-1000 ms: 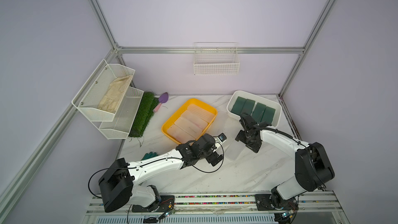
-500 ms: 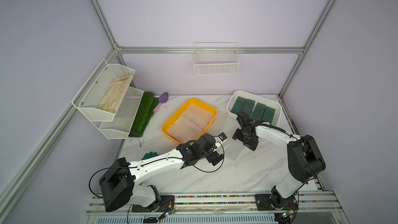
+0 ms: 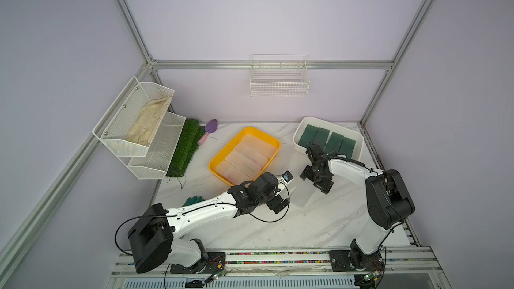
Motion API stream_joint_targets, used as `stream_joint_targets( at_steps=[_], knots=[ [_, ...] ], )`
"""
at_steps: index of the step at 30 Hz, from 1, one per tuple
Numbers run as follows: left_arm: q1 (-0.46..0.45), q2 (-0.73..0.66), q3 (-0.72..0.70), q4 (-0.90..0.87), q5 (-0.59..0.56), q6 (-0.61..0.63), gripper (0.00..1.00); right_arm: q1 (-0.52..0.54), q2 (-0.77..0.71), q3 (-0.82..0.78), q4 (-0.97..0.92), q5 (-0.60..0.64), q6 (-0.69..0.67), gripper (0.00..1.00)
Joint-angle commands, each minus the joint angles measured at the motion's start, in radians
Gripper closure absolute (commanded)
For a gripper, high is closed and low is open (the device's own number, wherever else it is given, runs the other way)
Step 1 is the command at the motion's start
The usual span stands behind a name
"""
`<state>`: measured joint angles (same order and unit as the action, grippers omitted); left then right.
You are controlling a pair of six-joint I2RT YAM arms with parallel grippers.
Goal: Place the pencil cases by color into the storage box
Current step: Pick up the pencil case from the center of the board.
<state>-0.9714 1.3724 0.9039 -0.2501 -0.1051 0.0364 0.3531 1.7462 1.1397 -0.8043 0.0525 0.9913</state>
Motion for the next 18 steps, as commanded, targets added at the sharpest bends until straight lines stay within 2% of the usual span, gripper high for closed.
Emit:
stream_joint_targets(
  at_steps=[1, 18],
  knots=[
    [-0.004, -0.032, -0.008, 0.017, -0.003, -0.014, 0.0, -0.01, 0.016, 0.025, -0.003, -0.01, 0.032, 0.03],
    [-0.005, -0.044, -0.011, 0.0, -0.018, -0.014, 0.0, -0.022, 0.09, 0.067, 0.004, -0.025, 0.019, 0.03]
  ],
)
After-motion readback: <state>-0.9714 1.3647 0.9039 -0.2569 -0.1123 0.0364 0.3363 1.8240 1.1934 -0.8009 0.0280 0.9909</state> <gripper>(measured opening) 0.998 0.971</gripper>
